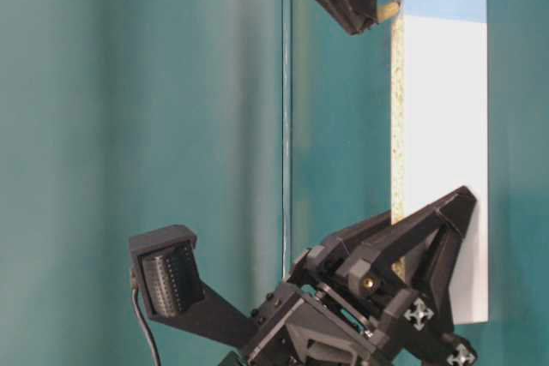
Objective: Insert the rod into the hole on the wooden board.
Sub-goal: 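Press the rod down into the hole with the right gripper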
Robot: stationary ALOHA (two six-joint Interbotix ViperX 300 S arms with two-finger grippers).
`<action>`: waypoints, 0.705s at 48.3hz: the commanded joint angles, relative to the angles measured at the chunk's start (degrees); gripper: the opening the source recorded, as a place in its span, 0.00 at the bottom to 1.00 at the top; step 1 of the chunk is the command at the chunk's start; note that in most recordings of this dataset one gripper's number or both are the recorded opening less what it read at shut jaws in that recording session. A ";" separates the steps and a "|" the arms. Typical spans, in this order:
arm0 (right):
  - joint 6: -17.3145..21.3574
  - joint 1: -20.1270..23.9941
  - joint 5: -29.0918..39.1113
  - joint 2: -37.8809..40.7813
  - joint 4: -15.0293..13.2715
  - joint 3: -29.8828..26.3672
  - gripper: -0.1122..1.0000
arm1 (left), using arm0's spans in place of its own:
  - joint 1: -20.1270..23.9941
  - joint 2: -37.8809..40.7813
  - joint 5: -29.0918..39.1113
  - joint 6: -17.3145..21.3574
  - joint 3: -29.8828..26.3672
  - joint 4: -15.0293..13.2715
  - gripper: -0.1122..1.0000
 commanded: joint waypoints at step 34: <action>-0.09 -0.26 0.88 -1.23 0.18 1.05 0.20 | -0.18 -0.97 -0.26 -0.09 -0.53 0.09 0.39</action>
